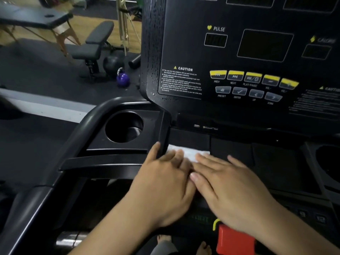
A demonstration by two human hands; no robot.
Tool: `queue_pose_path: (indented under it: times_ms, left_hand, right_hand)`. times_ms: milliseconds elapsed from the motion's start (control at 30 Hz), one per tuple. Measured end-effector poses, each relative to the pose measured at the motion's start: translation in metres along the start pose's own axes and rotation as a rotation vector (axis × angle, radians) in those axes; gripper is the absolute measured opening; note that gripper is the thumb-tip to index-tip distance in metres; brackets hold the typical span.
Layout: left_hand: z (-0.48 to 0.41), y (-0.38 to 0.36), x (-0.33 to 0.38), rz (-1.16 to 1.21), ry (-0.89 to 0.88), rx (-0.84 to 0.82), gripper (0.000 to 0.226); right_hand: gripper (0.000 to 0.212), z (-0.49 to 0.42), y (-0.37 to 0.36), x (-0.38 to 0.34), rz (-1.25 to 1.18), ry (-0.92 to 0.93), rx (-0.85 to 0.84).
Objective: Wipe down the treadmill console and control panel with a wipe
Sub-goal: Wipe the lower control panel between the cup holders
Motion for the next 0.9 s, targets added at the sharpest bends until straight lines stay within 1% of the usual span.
queue_pose_path:
  times_ms: [33,100,167,233,267,333,367,433,467,500,533,600,633,700,733,833,900]
  left_hand:
    - [-0.008,-0.003,0.0,-0.013,0.014,-0.021,0.074]
    - [-0.032,-0.009,-0.002,-0.042,0.074,-0.043,0.086]
    - [-0.042,-0.006,-0.002,-0.078,0.075,-0.039,0.088]
    - [-0.024,-0.005,0.002,-0.074,0.022,-0.026,0.082]
    - [-0.009,-0.004,0.004,-0.045,-0.004,-0.002,0.074]
    - [0.006,0.004,0.006,-0.015,-0.044,0.086,0.058]
    - [0.004,0.004,0.001,-0.031,-0.028,0.071,0.058]
    - [-0.013,0.006,-0.011,-0.112,0.053,-0.025,0.078]
    - [-0.023,0.006,-0.016,-0.169,0.075,-0.014,0.087]
    - [-0.03,0.007,-0.02,-0.184,0.086,-0.006,0.09]
    - [-0.031,0.008,-0.023,-0.162,0.082,-0.013,0.088]
    - [-0.016,0.008,-0.022,-0.085,0.008,0.015,0.073]
    - [-0.004,0.006,-0.02,-0.064,-0.032,0.065,0.066]
    - [0.01,-0.003,-0.02,-0.069,-0.074,0.112,0.06]
    - [0.008,-0.008,-0.022,-0.067,-0.073,0.097,0.06]
    - [-0.022,-0.009,-0.032,-0.044,-0.023,0.093,0.063]
    - [-0.037,-0.006,-0.038,-0.031,-0.008,0.078,0.066]
  right_hand:
    - [0.084,-0.006,0.002,0.005,-0.004,-0.008,0.021]
    - [0.075,-0.025,0.007,0.016,-0.01,-0.051,0.079]
    - [0.072,-0.034,0.01,0.019,-0.009,-0.059,0.094]
    - [0.081,-0.02,0.006,0.009,-0.017,-0.008,0.08]
    - [0.085,-0.008,0.002,0.003,-0.05,0.013,0.058]
    - [0.086,0.003,-0.001,-0.002,-0.114,0.01,0.002]
    - [0.084,-0.001,0.0,-0.002,-0.126,0.015,0.005]
    - [0.072,-0.023,0.002,0.0,-0.114,0.015,0.048]
    - [0.066,-0.035,0.003,0.001,-0.095,-0.004,0.071]
    - [0.063,-0.044,0.004,0.002,-0.073,-0.021,0.089]
    - [0.064,-0.048,0.003,0.002,-0.054,-0.027,0.103]
    - [0.076,-0.035,0.0,-0.006,-0.061,-0.008,0.083]
    - [0.082,-0.022,-0.003,-0.012,-0.087,0.008,0.042]
    - [0.086,-0.006,-0.008,-0.017,-0.114,-0.012,-0.044]
    - [0.086,-0.008,-0.007,-0.016,-0.104,-0.019,-0.034]
    - [0.087,-0.042,0.003,-0.009,-0.076,-0.051,0.098]
    - [0.086,-0.053,0.004,-0.004,-0.08,-0.075,0.13]
Point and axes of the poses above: each hand's wrist, its own z-axis away from the middle knuckle, its own y-axis out of the back of the hand, x = y × z, the point moved 6 cm from there along -z, towards the middle knuckle, and after that the axes turned 2 degrees about y, right-handed, at the moved point
